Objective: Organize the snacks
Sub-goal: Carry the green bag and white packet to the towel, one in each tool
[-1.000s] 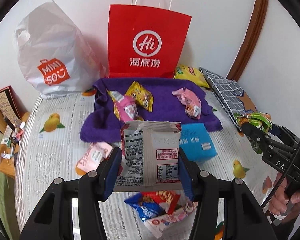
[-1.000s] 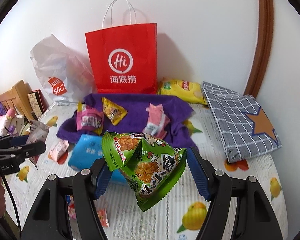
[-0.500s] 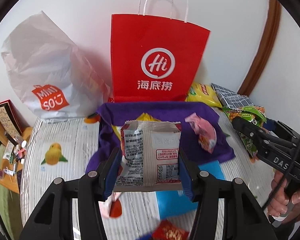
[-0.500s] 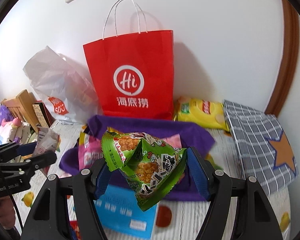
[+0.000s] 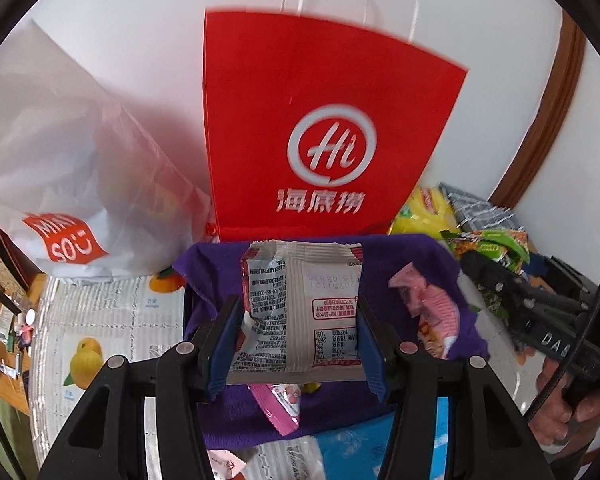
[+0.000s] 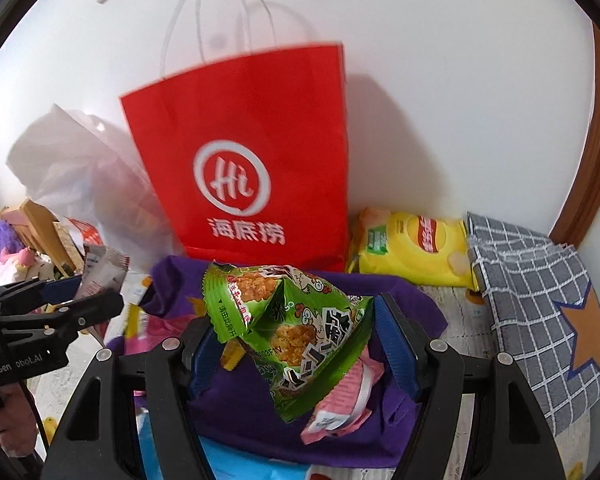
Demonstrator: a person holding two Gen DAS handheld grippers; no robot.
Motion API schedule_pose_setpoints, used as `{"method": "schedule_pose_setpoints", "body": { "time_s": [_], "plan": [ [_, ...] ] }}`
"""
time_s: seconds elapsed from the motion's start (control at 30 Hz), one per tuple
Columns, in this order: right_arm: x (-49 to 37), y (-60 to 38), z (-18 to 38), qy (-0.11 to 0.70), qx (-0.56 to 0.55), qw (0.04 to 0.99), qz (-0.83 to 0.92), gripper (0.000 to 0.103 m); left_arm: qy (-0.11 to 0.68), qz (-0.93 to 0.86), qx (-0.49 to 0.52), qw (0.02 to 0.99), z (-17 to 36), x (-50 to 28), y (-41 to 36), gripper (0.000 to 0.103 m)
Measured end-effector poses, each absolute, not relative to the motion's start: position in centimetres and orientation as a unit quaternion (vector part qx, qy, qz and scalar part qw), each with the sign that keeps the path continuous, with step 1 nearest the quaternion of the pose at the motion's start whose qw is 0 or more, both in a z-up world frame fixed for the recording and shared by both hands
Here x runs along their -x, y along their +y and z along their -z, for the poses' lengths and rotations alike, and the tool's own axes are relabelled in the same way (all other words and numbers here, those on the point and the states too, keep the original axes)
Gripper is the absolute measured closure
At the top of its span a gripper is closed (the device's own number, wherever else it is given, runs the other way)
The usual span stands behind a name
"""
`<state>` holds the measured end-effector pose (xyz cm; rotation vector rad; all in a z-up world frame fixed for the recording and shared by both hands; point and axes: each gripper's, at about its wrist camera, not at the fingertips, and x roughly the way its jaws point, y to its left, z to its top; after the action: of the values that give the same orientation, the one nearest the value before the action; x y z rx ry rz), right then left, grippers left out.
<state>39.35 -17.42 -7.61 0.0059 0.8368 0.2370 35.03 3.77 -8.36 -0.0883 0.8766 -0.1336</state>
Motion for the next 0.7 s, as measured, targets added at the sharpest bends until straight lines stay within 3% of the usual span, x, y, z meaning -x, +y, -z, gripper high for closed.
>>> {"method": "schedule_pose_setpoints", "body": {
  "time_s": [0.4, 0.7],
  "plan": [
    [-40.7, -18.6, 9.8, 0.423, 0.007, 0.899, -0.111, 0.033, 0.449, 0.055, 0.038, 0.891, 10.8, -36.5, 3.8, 0.051],
    [-40.3, -18.6, 8.7, 0.42, 0.0, 0.9, -0.121, 0.033, 0.435, 0.056, 0.02, 0.899, 9.8, -35.6, 2.7, 0.051]
  ]
}}
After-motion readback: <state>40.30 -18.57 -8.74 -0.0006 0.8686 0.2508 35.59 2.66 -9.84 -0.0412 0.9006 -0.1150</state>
